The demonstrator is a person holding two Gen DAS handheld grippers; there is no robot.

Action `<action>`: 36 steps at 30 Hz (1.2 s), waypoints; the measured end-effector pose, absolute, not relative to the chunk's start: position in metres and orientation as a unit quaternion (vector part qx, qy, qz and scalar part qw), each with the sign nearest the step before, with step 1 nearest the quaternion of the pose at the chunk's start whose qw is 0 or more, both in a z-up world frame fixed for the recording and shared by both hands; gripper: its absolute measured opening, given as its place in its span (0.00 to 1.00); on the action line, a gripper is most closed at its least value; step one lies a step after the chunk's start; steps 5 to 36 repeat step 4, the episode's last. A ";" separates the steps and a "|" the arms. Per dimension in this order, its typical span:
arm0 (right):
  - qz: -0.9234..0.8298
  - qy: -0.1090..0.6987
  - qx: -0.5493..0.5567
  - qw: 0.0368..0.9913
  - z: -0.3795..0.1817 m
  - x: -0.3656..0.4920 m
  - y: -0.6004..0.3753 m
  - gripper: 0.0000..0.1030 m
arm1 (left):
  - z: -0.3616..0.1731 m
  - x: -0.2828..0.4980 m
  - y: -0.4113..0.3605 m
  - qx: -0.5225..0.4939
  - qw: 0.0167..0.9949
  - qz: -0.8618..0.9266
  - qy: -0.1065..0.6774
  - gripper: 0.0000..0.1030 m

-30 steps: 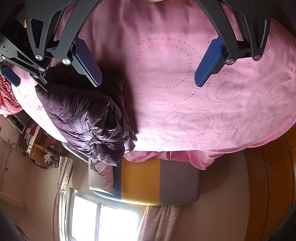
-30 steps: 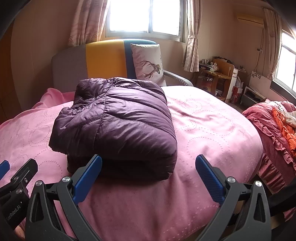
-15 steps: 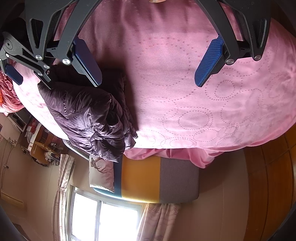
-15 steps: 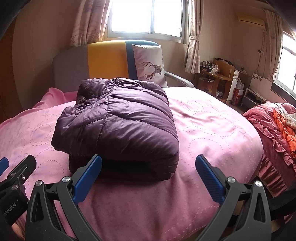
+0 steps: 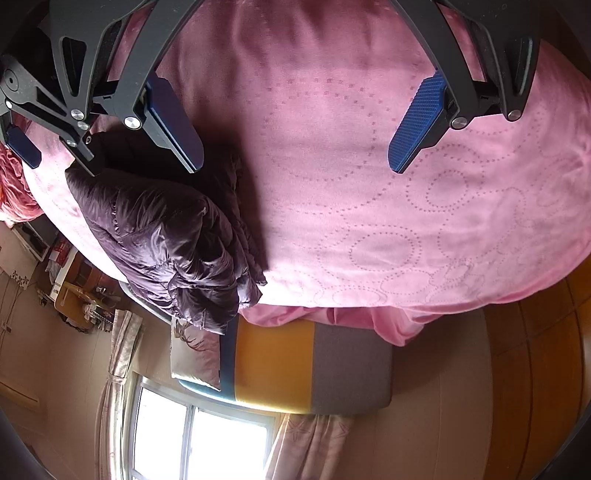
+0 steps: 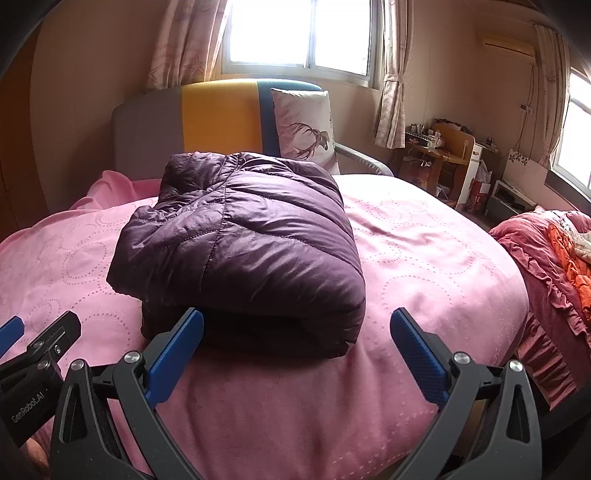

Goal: Fold large clothes

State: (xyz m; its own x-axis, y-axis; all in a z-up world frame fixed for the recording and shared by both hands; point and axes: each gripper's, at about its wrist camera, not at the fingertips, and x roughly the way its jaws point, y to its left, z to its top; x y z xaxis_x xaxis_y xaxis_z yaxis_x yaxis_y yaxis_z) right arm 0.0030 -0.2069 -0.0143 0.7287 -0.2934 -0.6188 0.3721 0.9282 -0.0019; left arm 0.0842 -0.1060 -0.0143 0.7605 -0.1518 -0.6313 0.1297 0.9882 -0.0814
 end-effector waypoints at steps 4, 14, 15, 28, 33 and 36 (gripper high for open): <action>-0.178 0.325 0.065 0.926 -0.016 0.004 -0.208 0.98 | -0.016 0.085 -0.105 -0.017 0.937 -0.069 0.341 0.96; -0.178 0.325 0.065 0.926 -0.016 0.004 -0.208 0.98 | -0.016 0.085 -0.105 -0.017 0.937 -0.069 0.341 0.96; -0.178 0.325 0.065 0.926 -0.016 0.004 -0.208 0.98 | -0.016 0.085 -0.105 -0.017 0.937 -0.069 0.341 0.96; -0.178 0.325 0.065 0.926 -0.016 0.004 -0.208 0.98 | -0.016 0.085 -0.105 -0.017 0.937 -0.069 0.341 0.96; -0.178 0.325 0.065 0.926 -0.016 0.004 -0.208 0.98 | -0.016 0.085 -0.105 -0.017 0.937 -0.069 0.341 0.96; -0.178 0.325 0.065 0.926 -0.016 0.004 -0.208 0.98 | -0.016 0.085 -0.105 -0.017 0.937 -0.069 0.341 0.96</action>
